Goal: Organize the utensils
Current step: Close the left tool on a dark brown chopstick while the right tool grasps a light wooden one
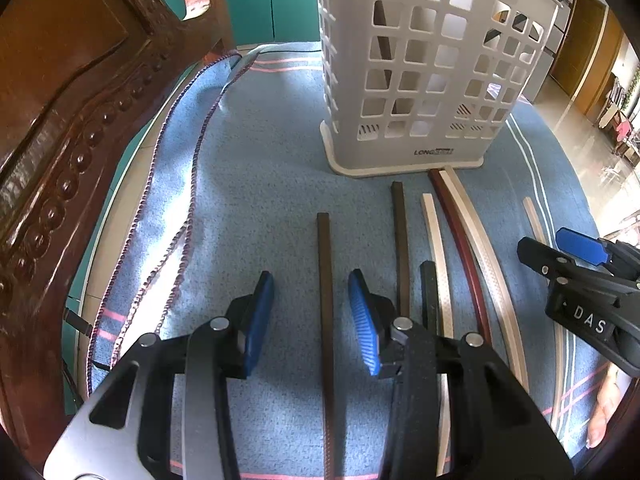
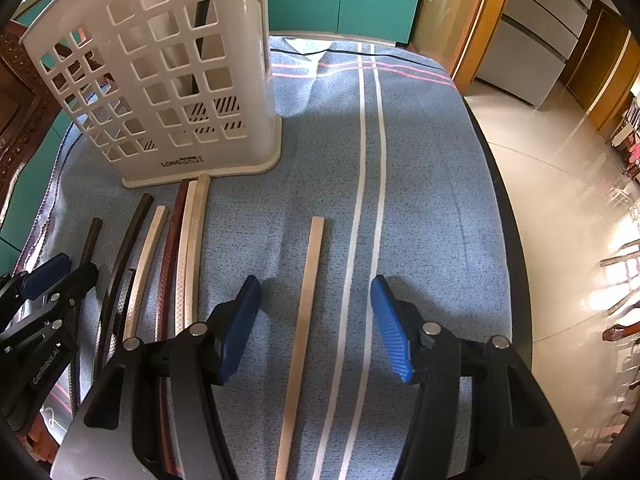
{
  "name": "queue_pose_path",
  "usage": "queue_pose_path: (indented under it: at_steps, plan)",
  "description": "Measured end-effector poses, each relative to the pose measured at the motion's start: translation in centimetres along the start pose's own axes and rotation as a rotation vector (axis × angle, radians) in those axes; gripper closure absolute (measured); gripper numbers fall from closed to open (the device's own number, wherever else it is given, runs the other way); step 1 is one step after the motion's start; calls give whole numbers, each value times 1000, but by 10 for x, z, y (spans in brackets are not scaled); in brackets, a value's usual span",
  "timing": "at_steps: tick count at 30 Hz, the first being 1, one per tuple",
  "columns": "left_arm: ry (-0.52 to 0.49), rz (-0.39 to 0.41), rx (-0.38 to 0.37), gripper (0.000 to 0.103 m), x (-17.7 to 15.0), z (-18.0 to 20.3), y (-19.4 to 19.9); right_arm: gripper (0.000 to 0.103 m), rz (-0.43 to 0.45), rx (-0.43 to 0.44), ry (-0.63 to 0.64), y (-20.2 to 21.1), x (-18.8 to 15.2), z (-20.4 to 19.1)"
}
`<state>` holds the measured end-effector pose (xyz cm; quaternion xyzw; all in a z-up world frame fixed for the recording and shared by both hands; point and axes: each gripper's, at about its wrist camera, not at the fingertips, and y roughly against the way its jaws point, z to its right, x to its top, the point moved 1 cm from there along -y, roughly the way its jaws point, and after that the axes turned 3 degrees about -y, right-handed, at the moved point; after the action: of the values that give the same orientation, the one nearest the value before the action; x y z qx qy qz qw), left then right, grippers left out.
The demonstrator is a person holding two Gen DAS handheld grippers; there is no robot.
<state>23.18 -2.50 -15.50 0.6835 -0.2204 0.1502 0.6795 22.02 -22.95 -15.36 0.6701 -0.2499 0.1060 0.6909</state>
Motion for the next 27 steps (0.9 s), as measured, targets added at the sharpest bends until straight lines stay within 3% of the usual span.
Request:
queue_pose_path:
  at_steps: [24, 27]
  plan:
    - [-10, -12, -3, 64, 1, 1, 0, 48, 15, 4, 6, 2, -3, -2]
    - [-9, -11, -16, 72, 1, 2, 0, 58, 11, 17, 12, 4, -3, -4]
